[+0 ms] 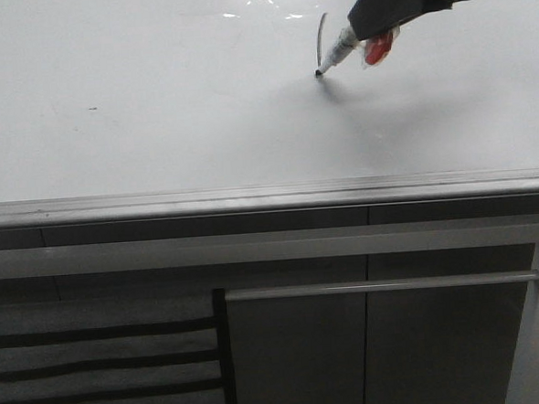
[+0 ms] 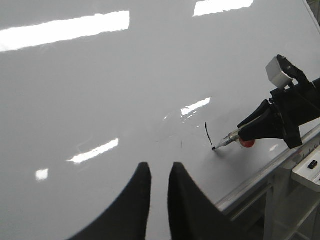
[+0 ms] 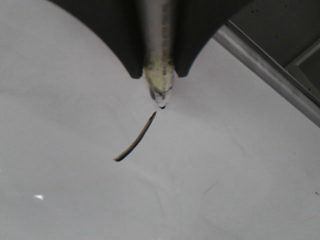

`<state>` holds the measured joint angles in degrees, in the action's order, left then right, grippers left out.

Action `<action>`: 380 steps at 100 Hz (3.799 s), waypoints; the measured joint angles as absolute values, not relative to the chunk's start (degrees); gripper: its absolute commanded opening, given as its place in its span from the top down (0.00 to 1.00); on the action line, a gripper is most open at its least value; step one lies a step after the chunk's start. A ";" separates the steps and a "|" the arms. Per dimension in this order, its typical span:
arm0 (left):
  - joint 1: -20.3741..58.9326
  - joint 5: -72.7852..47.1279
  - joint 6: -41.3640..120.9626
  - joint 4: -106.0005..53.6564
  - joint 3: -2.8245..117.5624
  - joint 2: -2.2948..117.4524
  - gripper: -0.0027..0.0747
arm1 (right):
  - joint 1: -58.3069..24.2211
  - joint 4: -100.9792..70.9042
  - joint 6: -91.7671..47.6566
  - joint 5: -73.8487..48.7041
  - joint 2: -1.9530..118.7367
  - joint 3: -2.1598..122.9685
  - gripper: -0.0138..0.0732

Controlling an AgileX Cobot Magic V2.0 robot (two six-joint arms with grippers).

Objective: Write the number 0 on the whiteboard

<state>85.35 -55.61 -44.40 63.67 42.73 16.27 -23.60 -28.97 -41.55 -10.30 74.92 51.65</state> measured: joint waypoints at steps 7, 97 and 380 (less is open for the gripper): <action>85.35 -55.61 -44.40 63.67 42.73 16.27 0.88 | -23.60 -28.97 -41.55 -10.83 75.00 51.65 0.90; 85.35 -55.61 -44.50 63.67 42.73 16.18 0.88 | -15.78 -29.49 -40.87 -18.82 74.65 51.65 0.90; 85.35 -55.61 -44.50 63.67 42.50 16.18 0.88 | -15.24 -31.76 -40.63 -34.75 83.79 66.56 0.90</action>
